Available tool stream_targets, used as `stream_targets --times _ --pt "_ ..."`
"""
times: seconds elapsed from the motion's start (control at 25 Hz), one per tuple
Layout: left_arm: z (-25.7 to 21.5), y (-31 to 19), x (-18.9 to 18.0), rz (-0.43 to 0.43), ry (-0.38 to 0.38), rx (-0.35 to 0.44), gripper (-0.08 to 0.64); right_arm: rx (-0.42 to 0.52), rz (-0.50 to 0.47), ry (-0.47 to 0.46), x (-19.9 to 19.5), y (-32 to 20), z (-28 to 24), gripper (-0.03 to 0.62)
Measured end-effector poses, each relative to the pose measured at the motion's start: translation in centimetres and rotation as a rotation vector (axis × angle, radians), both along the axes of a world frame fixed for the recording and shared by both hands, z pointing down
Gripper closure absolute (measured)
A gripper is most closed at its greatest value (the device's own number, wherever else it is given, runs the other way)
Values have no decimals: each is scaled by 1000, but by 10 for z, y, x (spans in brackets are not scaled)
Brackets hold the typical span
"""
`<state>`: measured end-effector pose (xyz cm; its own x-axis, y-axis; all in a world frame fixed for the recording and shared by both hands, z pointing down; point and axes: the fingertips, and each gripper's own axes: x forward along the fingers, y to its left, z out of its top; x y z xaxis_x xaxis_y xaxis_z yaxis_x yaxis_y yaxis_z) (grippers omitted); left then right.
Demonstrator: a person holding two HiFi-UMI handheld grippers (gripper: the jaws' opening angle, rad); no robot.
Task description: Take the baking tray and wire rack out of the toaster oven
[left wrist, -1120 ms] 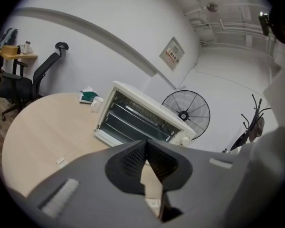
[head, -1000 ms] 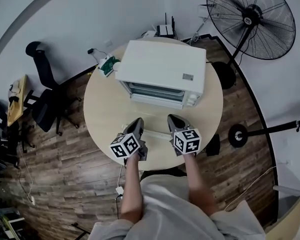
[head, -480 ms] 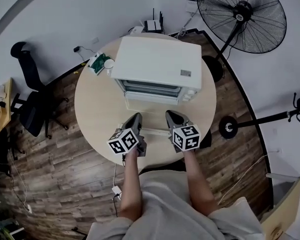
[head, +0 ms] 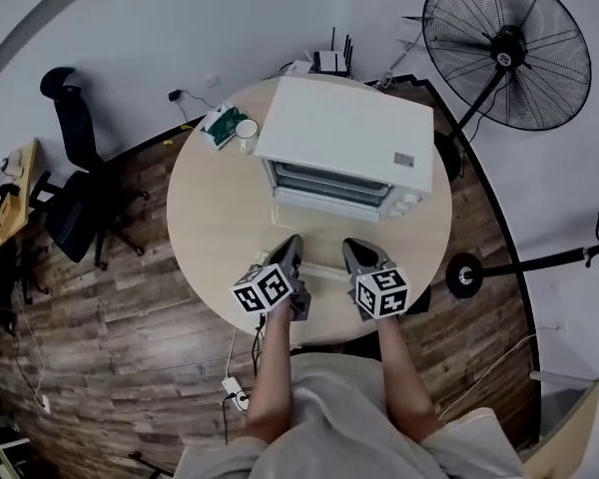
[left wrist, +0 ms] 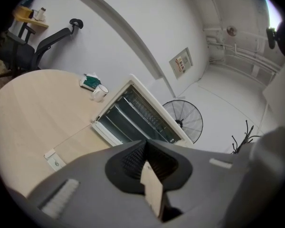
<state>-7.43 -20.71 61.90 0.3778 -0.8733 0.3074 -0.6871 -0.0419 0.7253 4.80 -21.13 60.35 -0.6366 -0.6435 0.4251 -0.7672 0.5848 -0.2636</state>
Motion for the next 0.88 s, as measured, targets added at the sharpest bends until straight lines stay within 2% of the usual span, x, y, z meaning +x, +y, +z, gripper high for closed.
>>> stream_targets --times 0.24,0.52,0.76,0.88 --pt "-3 -16 5 -51 59 20 505 -15 -65 -5 -22 1 2 597" --pt "5 -44 22 -100 184 15 505 6 -109 45 -40 -16 -15 597" --pt "19 -75 33 -160 224 -9 505 -11 -62 42 -22 -26 -19 597" --pt "20 -91 42 -162 245 -4 504 -6 -36 36 -10 -34 -24 597"
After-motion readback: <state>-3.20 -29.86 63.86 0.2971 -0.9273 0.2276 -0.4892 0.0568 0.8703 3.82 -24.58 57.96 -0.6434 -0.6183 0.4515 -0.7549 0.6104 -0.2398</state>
